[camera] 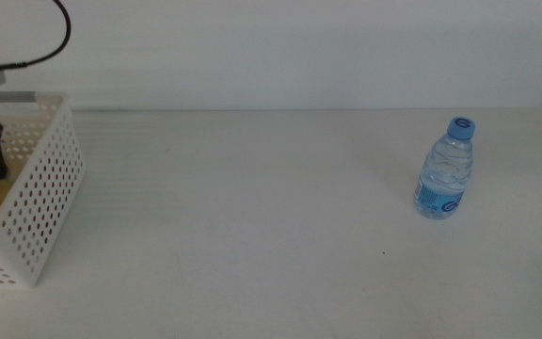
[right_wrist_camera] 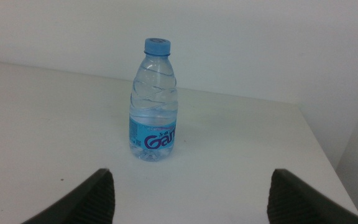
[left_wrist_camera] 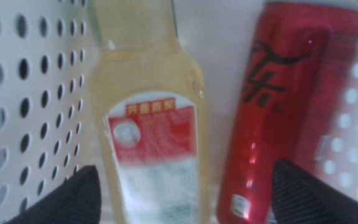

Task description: Use arms to grab the bottles and put them into the dustbin to the left of the table.

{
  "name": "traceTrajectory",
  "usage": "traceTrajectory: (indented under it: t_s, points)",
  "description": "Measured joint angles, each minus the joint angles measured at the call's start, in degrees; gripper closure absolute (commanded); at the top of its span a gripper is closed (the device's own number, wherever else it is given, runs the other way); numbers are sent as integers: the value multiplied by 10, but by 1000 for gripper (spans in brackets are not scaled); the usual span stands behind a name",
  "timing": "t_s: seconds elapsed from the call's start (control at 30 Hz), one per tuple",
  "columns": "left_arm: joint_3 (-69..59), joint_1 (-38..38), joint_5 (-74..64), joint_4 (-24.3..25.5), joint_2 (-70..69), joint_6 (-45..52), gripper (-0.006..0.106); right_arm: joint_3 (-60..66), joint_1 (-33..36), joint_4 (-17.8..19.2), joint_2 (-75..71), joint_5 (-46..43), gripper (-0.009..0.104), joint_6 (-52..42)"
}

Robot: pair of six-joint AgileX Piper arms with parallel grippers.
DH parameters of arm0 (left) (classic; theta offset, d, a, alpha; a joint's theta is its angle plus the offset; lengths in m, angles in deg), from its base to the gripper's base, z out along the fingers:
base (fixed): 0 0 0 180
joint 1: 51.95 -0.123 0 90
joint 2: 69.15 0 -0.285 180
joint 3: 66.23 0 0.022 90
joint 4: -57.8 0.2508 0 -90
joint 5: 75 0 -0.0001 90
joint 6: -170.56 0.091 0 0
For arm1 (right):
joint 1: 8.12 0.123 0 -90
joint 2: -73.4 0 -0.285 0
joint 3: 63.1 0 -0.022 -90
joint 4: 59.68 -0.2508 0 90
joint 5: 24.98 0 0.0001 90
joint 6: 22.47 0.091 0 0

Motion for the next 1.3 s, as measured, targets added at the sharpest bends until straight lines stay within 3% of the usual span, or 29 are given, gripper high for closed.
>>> traceTrajectory:
  t_s: [0.33, 0.57, 0.8, 1.0, 1.3]
  points:
    - [29, 64, -3, -9, -83, -30, 18, 0, 0, 0, 0, 0, 31, 0]
    - [23, 168, 9, -85, -164, 4, 31, 0, 0, 0, 0, 0, 31, 0]
    - [-92, 279, 142, -151, -266, 81, 37, 0, 0, 0, 0, 0, 31, 0]
    - [-223, 356, 265, -166, -355, 111, 37, 0, 0, 0, 0, 0, 31, 0]
    - [-310, 372, 313, -180, -445, 112, 37, 0, 0, 0, 0, 0, 31, 0]
